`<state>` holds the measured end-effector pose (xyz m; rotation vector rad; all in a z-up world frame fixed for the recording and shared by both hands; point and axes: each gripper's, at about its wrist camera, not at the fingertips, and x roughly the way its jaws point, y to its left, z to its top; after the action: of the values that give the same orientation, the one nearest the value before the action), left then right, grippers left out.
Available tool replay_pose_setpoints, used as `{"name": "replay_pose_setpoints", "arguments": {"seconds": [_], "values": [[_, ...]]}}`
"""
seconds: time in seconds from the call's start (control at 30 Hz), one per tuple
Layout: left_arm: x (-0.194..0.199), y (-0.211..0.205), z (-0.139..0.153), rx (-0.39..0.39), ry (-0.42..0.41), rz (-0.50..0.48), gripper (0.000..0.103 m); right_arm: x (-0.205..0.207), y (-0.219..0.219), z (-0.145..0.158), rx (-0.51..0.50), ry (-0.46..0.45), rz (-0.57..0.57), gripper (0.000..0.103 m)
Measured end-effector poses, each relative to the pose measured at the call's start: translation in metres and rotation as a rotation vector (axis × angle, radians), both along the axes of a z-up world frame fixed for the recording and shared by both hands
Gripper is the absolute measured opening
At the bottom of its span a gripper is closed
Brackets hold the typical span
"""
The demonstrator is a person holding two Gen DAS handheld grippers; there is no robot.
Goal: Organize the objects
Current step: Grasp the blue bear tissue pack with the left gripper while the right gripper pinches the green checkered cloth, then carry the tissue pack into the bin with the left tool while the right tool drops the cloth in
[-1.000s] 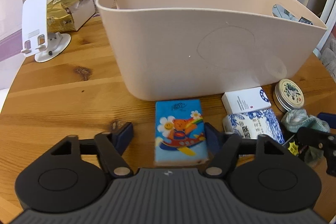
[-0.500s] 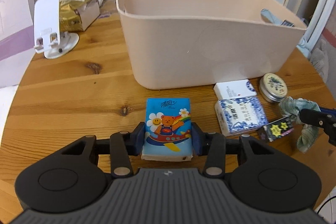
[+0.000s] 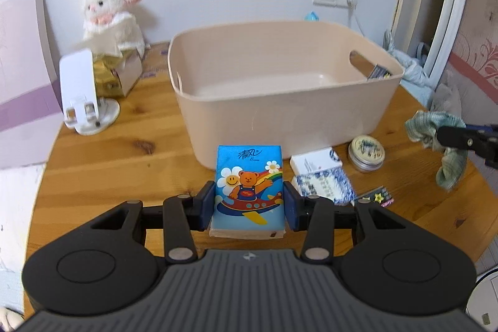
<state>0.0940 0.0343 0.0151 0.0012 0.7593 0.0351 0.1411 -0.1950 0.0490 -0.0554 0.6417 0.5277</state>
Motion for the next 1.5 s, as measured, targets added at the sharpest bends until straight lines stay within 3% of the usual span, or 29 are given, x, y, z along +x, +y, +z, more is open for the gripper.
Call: {"name": "replay_pose_setpoints", "arguments": {"seconds": [0.33,0.8,0.97,1.5], "values": [[0.005,0.005,0.041,-0.026,-0.104,-0.01,0.047,0.012,-0.002,0.045,0.056,-0.109,-0.015,0.014],[0.055,0.015,0.067,-0.019,-0.169,-0.002,0.047,0.059,0.024,0.066,0.074,-0.167,-0.013,0.014],[0.081,0.009,0.059,0.001,-0.152,0.004,0.047,0.081,0.038,0.057,0.06,-0.146,-0.012,0.014],[0.161,0.008,-0.009,0.054,0.047,0.044,0.047,0.135,0.076,-0.003,-0.045,0.0,0.003,0.014]]}}
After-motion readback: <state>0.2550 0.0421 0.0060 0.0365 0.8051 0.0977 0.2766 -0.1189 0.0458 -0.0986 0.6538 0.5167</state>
